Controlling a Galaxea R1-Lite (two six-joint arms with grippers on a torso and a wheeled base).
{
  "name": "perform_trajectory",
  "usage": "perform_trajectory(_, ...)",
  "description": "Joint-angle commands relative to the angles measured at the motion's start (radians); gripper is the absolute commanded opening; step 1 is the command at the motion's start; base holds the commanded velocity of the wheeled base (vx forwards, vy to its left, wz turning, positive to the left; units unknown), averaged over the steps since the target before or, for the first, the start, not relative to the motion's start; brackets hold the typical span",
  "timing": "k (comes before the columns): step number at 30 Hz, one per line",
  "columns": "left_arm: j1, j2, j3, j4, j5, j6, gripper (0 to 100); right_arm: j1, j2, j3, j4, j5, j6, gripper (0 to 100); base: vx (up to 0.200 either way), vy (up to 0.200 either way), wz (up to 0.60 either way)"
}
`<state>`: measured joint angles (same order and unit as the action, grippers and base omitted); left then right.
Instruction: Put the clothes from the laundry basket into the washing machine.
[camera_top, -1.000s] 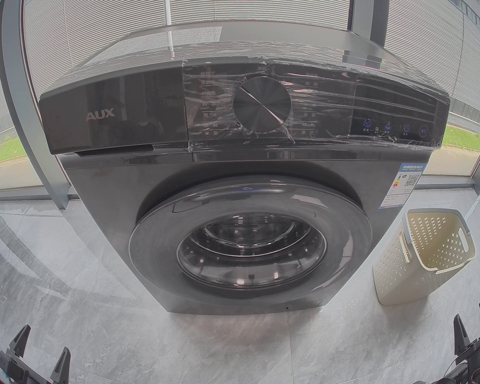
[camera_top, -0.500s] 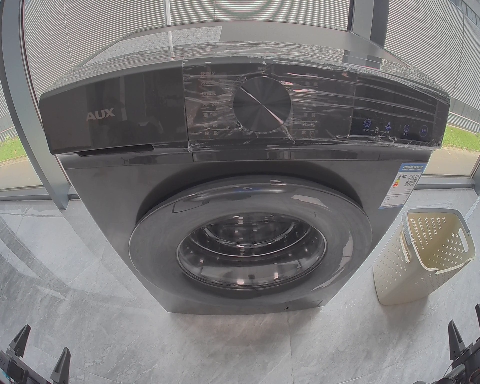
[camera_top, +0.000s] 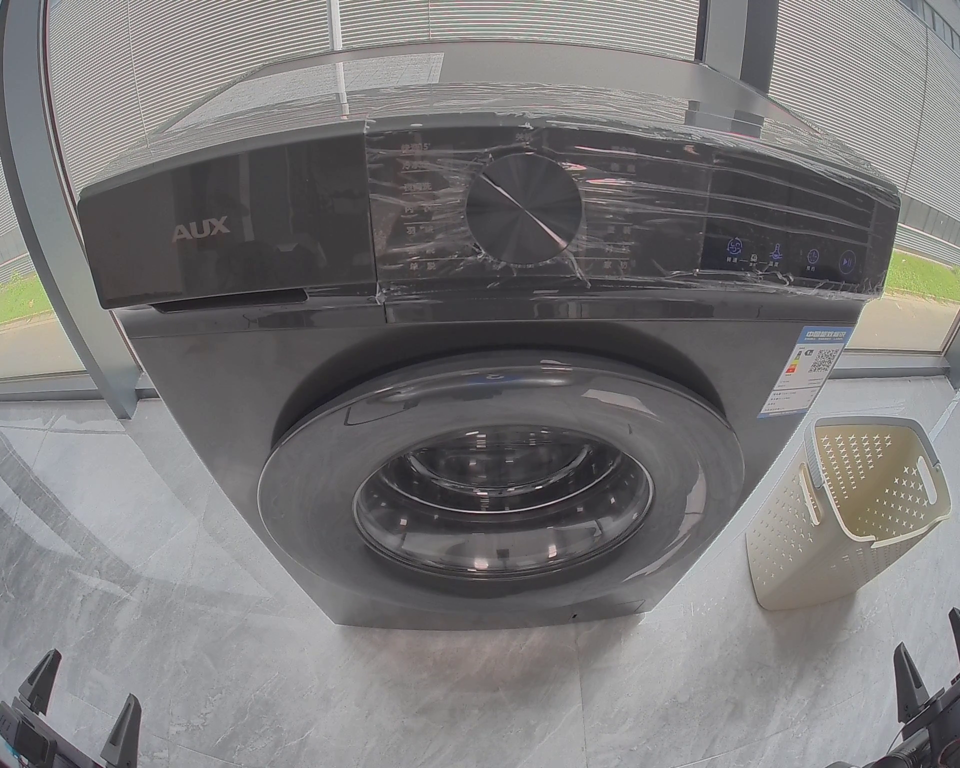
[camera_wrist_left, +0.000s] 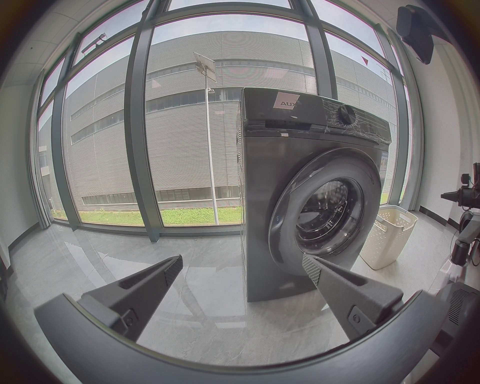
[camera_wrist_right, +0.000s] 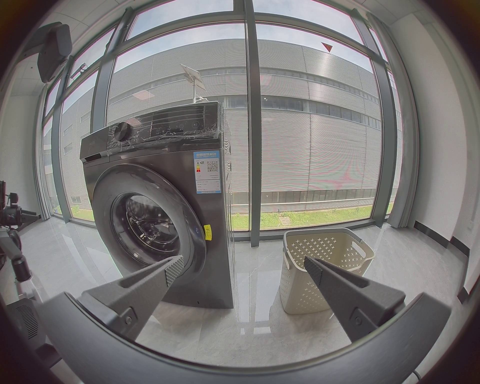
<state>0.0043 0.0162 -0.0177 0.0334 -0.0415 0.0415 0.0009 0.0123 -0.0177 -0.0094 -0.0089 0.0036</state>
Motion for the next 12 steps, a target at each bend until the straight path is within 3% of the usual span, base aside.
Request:
perform_trajectory(1, 0.0, -0.016, 0.018, 0.0, 0.0, 0.0, 100, 0.001, -0.012, 0.018, 0.0, 0.0, -0.001, 100, 0.0, 0.0, 0.0)
perform_trajectory(12, 0.0, -0.016, 0.018, 0.0, 0.002, -0.008, 100, 0.001, -0.012, 0.018, 0.0, 0.0, -0.001, 100, 0.0, 0.0, 0.0)
